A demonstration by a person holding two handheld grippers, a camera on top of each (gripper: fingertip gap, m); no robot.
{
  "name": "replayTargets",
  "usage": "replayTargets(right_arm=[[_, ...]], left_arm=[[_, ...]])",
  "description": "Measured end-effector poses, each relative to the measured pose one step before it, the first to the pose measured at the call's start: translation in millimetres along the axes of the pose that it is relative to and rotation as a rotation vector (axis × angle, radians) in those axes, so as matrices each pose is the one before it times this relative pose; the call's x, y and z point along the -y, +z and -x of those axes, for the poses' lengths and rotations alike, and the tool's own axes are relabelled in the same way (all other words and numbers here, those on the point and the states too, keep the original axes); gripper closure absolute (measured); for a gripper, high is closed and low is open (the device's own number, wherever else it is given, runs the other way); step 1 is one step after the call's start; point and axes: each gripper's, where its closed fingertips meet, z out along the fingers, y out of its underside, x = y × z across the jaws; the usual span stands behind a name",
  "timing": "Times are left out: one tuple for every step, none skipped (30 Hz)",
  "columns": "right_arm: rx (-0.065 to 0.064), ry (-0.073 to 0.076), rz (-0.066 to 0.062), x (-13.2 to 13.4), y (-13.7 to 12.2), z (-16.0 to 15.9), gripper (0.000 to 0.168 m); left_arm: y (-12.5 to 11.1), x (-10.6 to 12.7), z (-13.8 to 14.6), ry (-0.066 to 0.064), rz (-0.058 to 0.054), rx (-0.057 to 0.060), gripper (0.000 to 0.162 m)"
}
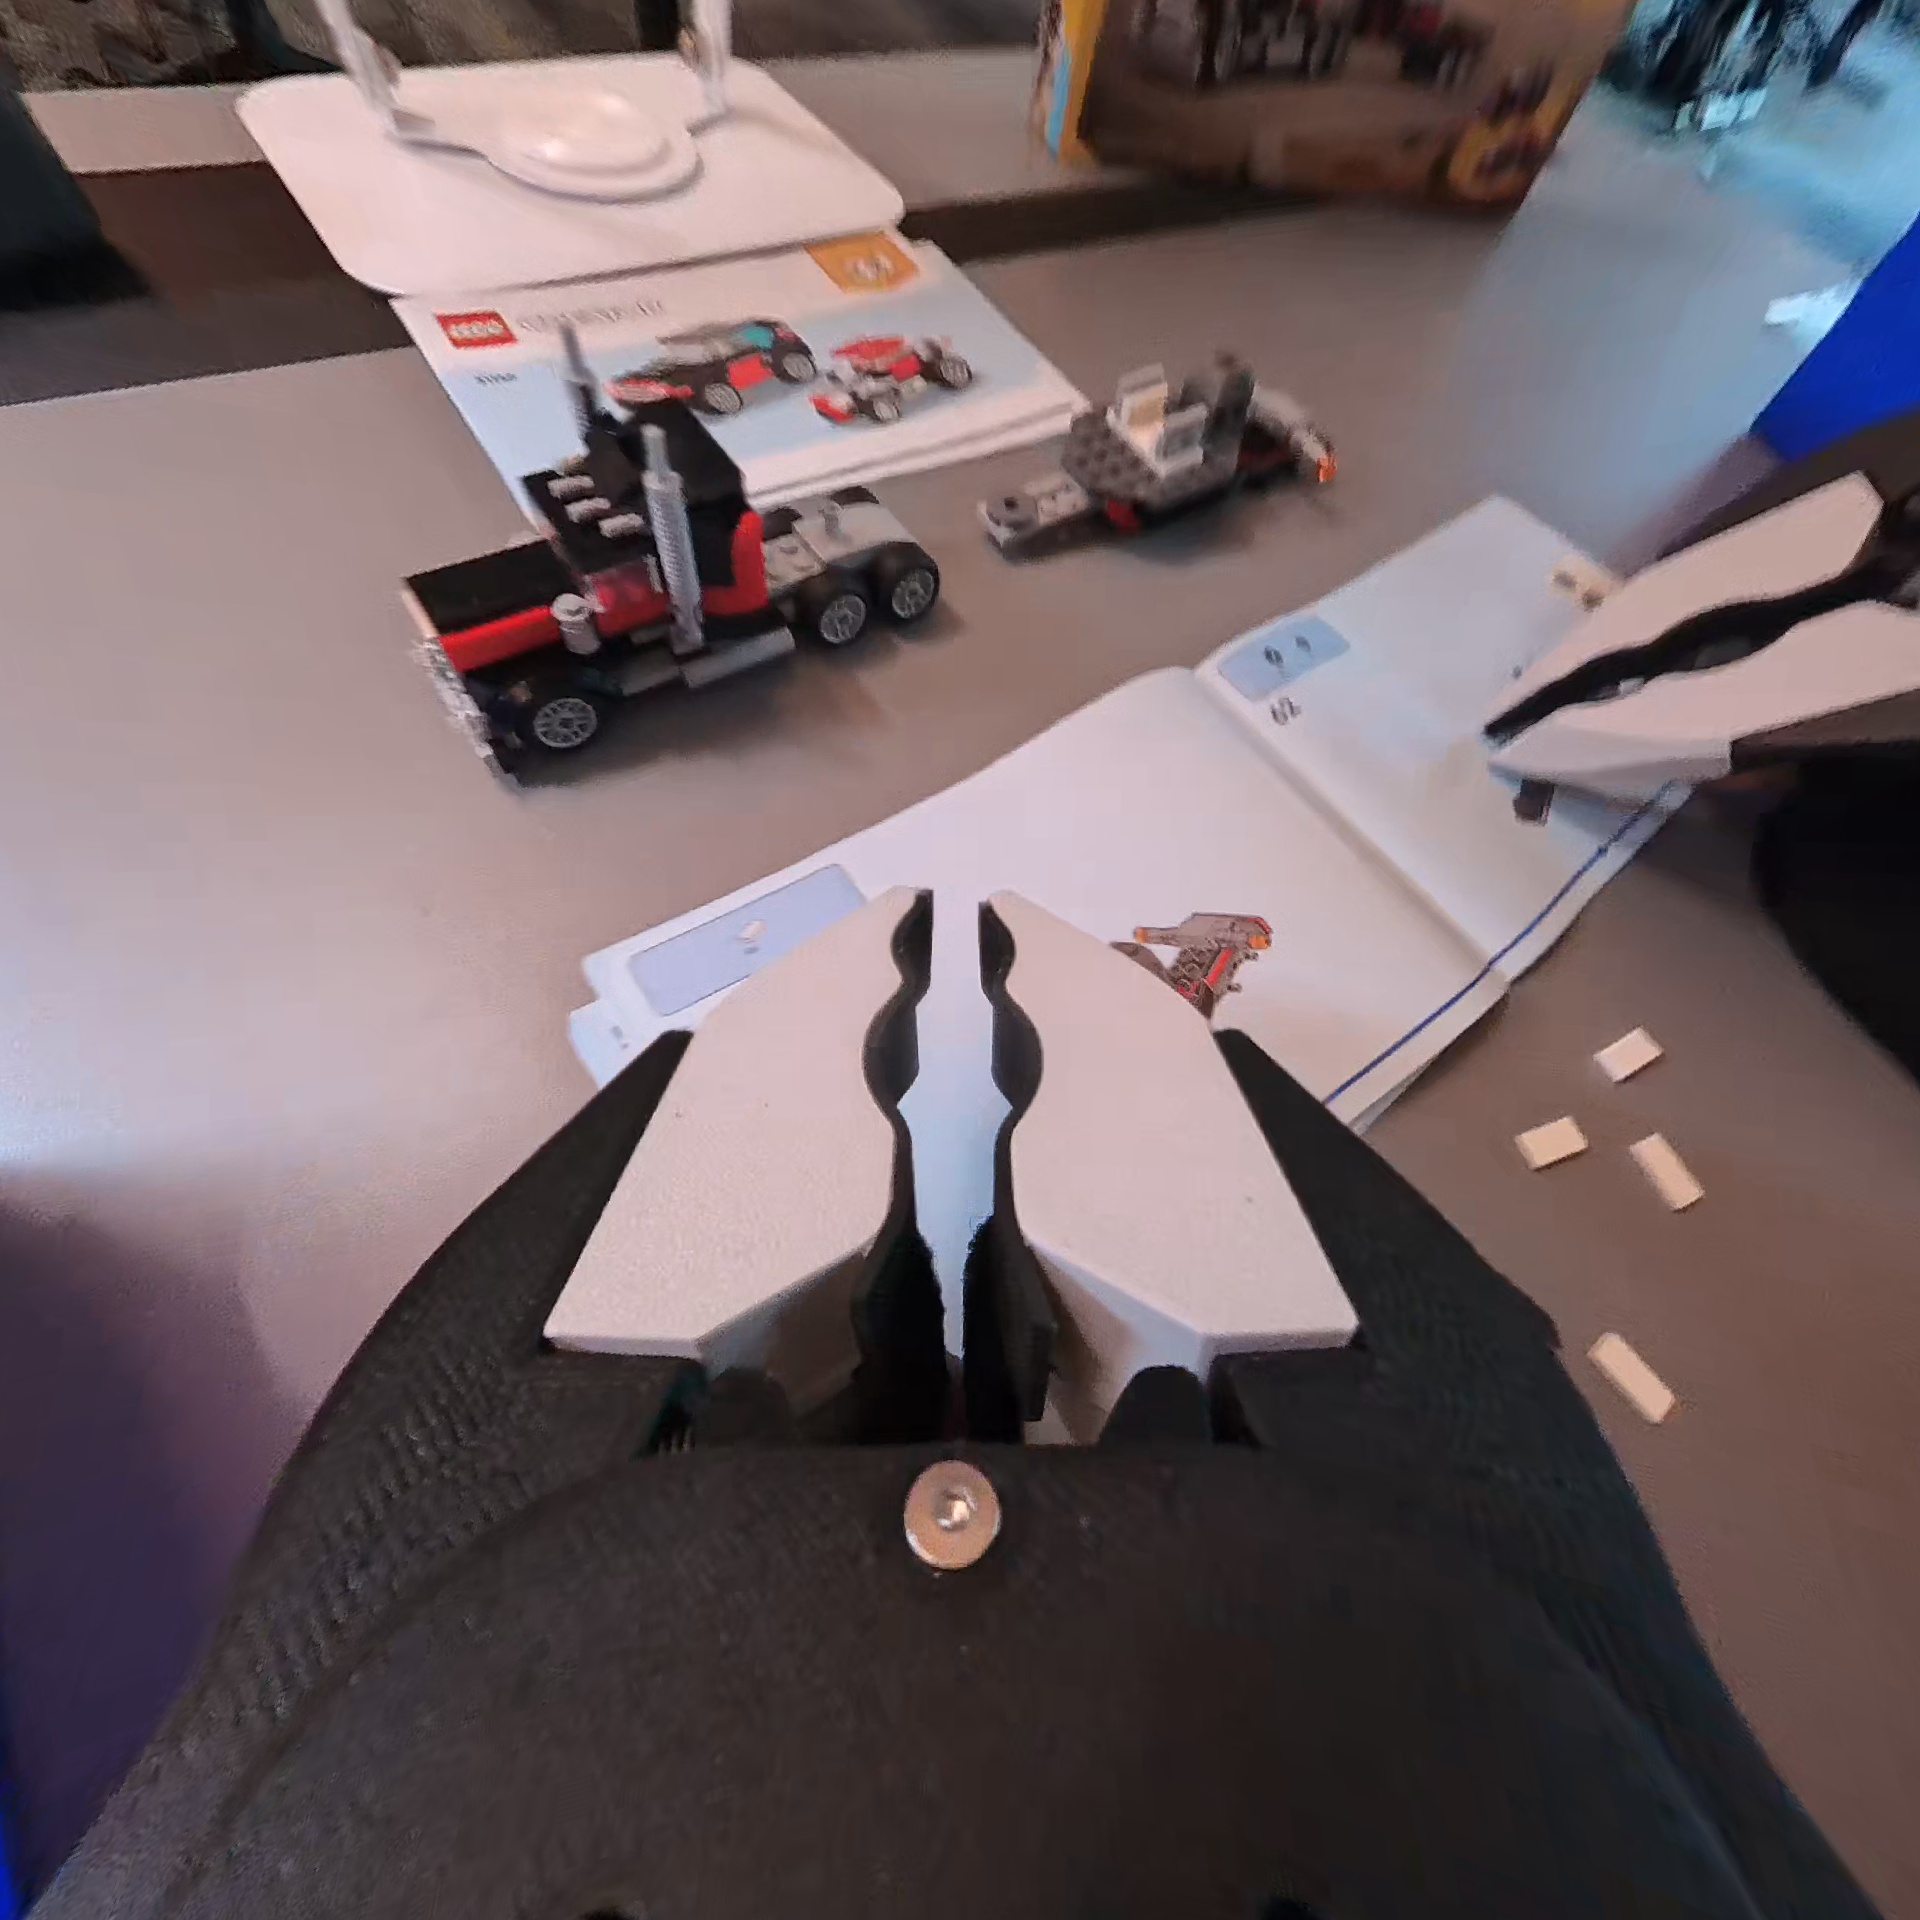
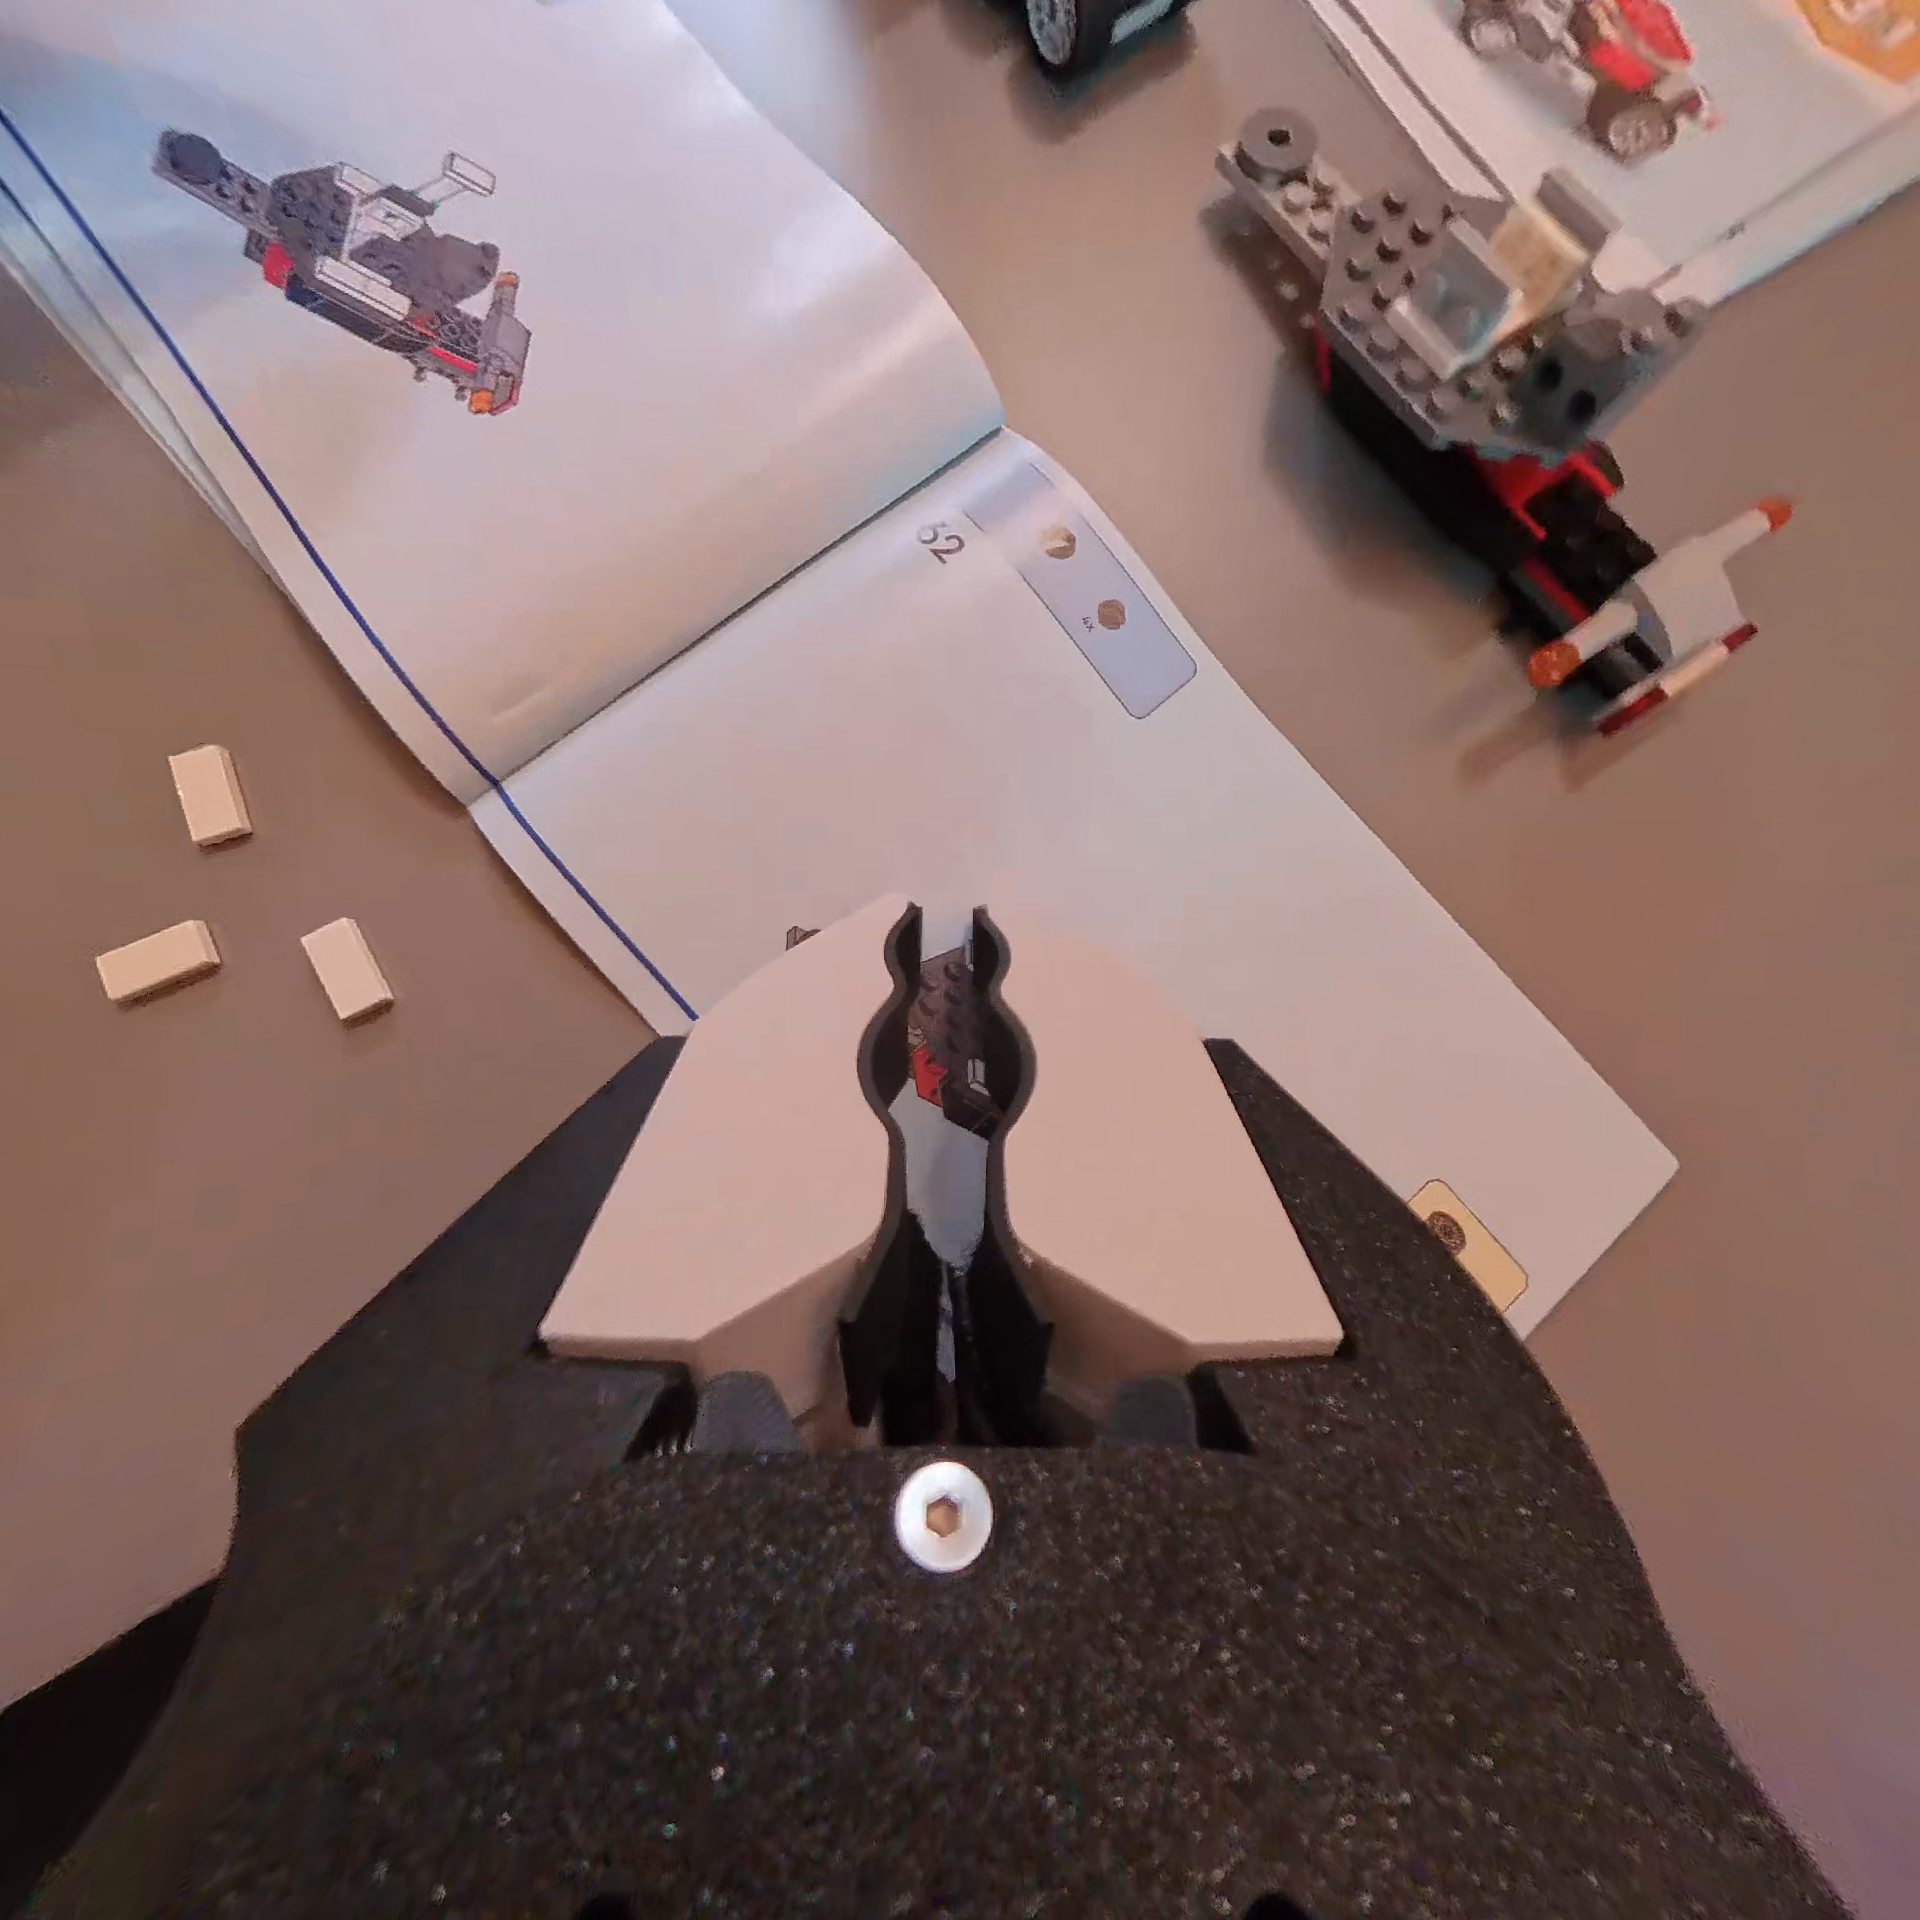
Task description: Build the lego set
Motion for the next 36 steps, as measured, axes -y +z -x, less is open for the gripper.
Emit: replayTargets(right_arm=[[-0.0076,0.0073,0.0241,-3.1,-2.79,-2.3,0.157],[-0.0125,-0.0103,0.0179,-1.13,-2.74,-1.68,0.156],[-0.0087,-0.0321,-0.0194,4.68,-2.83,0.97,0.156],[-0.0022,-0.0404,-0.0444,9.19,-2.49,3.54,0.156],[0.0015,-0.0315,-0.0401,10.11,-0.9,4.53,0.156],[0.0242,-0.0294,-0.0284,9.13,1.27,7.69,0.155],[0.0429,-0.0274,-0.0209,7.64,3.38,9.98,0.154],[0.039,-0.0164,-0.0082,5.17,5.11,8.58,0.152],[0.035,-0.0113,0.0009,2.6,6.07,6.91,0.151],[0.0246,-0.0067,0.0021,1.01,6.11,4.34,0.15],[0.0123,-0.0012,0.0069,-0.51,5.45,1.9,0.15],[0.0068,-0.0001,0.0133,-2.42,4.76,0.87,0.15],[0.007,0.0015,0.0155,-3.4,3.97,1.11,0.151],[0.0122,0.0105,-0.0167,0.92,1.52,1.92,0.154],[0.0044,0.0065,-0.005,-0.48,0.27,0.6,0.155],[0.0002,0.0007,-0.0026,-0.18,-0.18,-0.04,0.155],[0.001,-0.002,-0.0026,-0.1,0.18,-0.06,0.155],[0.0019,-0.0017,-0.0049,-0.02,0.12,0.02,0.155],[0.0024,-0.0004,-0.0061,0.1,0.19,-0.12,0.155],[0.0029,-0.0007,-0.0052,-0.01,0.12,0.03,0.155],[0.0028,-0.0008,-0.0047,0.13,0.16,-0.11,0.155],[0.0018,-0.0014,-0.0053,0.15,0.27,-0.18,0.155],[0.0015,-0.0019,-0.0047,0.14,0.3,-0.17,0.155],[0.0017,-0.0019,-0.0044,0.18,0.21,-0.15,0.155],[0.0017,-0.0019,-0.0037,0.11,0.17,-0.05,0.155],[0.0021,-0.0009,-0.0035,0.05,0.13,-0.13,0.155],[0.0028,0.0014,-0.003,0.1,0.09,-0.1,0.155],[0.0023,0.0017,-0.0027,0.19,0.21,-0.16,0.155],[0.0011,0.0,-0.0024,0.13,0.14,-0.13,0.155],[0.0001,-0.001,-0.002,0.17,0.05,-0.23,0.155],[0.0006,-0.0004,-0.0018,0.14,0.18,-0.14,0.155],[0.0017,0.0009,-0.0015,0.02,-0.07,0.02,0.155],[0.002,0.0022,-0.0006,0.02,0.01,0.03,0.155],[0.0014,0.002,-0.0002,-0.03,-0.02,-0.07,0.155],[0.0002,0.0,0.0,0.08,-0.07,0.03,0.155],[-0.0007,-0.0024,-0.0006,0.04,-0.01,-0.05,0.155]], left_arm=[[-2.12,2.1,2.39,-0.0265,-0.0225,-0.001,0.153],[-1.08,0.77,1.21,-0.0173,-0.0101,-0.0039,0.153],[-0.22,-0.28,0.15,-0.0073,-0.0005,-0.0043,0.153],[0.68,-1.23,-0.7,0.0031,0.0075,-0.0033,0.153],[1.06,-1.44,-0.83,0.01,0.0111,-0.0001,0.153],[1.16,-1.32,-0.55,0.0118,0.0113,0.0042,0.152],[1.06,-1.44,-0.96,0.0121,0.011,0.0016,0.152],[0.83,-1.19,-0.66,0.0094,0.0082,0.0012,0.151],[0.12,-0.37,-0.46,0.0055,0.0021,0.0001,0.151],[-0.39,0.18,-0.25,0.0002,-0.0036,-0.0014,0.15],[-0.78,0.73,0.66,-0.0055,-0.0079,0.0009,0.149],[-1.06,0.88,0.93,-0.0089,-0.0102,0.0006,0.149],[-1.48,1.39,1.4,-0.0133,-0.0129,0.0011,0.148],[-1.93,2.24,2.14,-0.0174,-0.019,0.0036,0.147],[-2.41,2.97,2.96,-0.0182,-0.0245,0.0096,0.145],[-2.93,3.48,3.7,-0.0178,-0.0278,0.0153,0.142],[-2.84,3.42,4.42,-0.0147,-0.0264,0.0192,0.14],[-2.52,2.41,4.83,-0.0067,-0.0183,0.023,0.139],[-1.78,1.32,4.47,0.0,-0.0104,0.0245,0.139],[-1.21,0.21,3.03,0.0062,-0.0032,0.0177,0.139],[-0.35,-0.51,1.04,0.009,0.0024,0.0083,0.139],[0.28,-0.9,-0.04,0.0065,0.0056,0.0021,0.138],[0.83,-1.29,-1.0,0.0047,0.0085,-0.0037,0.138],[0.82,-1.4,-0.51,0.0044,0.01,-0.0005,0.137],[0.7,-1.1,-0.2,0.0057,0.0074,0.0027,0.136],[0.65,-0.75,-0.57,0.007,0.0057,0.0002,0.136],[0.62,-0.79,-0.74,0.0075,0.006,-0.0007,0.136],[0.74,-1.13,-1.39,0.0076,0.0081,-0.0066,0.136],[0.56,-1.22,-1.73,0.0045,0.0091,-0.0114,0.136],[0.34,-1.02,-1.44,0.0026,0.0077,-0.0113,0.136],[-0.02,-1.0,-1.72,0.0034,0.0078,-0.013,0.138],[0.41,-1.62,-1.69,0.0016,0.0111,-0.0132,0.138],[0.64,-1.86,-0.55,-0.0012,0.013,-0.004,0.138],[0.51,-0.98,0.3,0.0006,0.0074,0.0029,0.138],[0.47,-0.42,0.09,0.0031,0.004,0.0033,0.137],[0.27,-0.22,0.29,0.0029,0.003,0.0059,0.135]])
